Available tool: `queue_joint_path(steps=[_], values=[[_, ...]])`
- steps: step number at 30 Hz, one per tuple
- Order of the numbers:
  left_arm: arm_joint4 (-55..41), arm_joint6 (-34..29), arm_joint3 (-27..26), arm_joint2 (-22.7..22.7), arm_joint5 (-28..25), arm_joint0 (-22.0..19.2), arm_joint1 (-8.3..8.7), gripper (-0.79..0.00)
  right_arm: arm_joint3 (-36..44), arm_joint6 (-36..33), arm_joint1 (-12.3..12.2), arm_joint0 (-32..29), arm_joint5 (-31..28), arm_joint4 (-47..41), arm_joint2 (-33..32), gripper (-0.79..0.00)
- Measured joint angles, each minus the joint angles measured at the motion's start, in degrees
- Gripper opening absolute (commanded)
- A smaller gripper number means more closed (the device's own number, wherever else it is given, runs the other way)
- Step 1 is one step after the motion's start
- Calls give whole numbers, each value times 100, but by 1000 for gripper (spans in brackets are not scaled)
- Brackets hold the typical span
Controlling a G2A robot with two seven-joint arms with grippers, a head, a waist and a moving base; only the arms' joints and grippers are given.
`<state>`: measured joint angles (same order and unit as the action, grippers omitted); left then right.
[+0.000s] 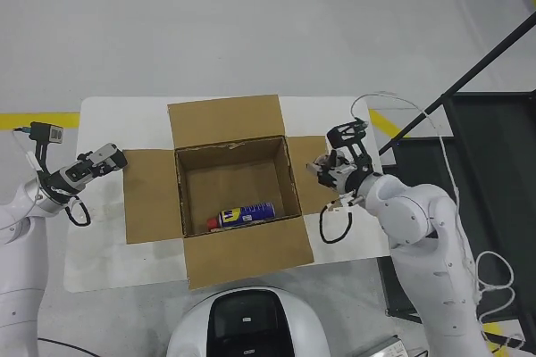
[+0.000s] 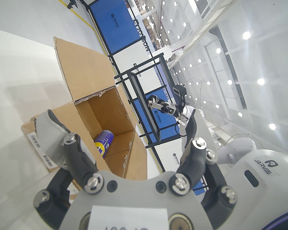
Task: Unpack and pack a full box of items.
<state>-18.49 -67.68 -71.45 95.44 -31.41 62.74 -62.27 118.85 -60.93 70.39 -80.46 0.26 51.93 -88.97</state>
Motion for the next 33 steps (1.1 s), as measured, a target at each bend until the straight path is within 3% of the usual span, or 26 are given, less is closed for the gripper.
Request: queue_joint_path(steps=[5, 9, 20, 33], values=[[0, 0, 0, 0, 0, 0, 0, 0, -575, 105, -69, -365, -40, 34, -698, -785], [0, 0, 0, 0, 0, 0, 0, 0, -1335, 334, -88, -309, -38, -2, -792, -785], [0, 0, 0, 0, 0, 0, 0, 0, -3477, 1036, -29, 460, 578, -3, -252, -785], [0, 0, 0, 0, 0, 0, 0, 0, -5156, 1244, 13, 1495, 800, 267, 270, -785]])
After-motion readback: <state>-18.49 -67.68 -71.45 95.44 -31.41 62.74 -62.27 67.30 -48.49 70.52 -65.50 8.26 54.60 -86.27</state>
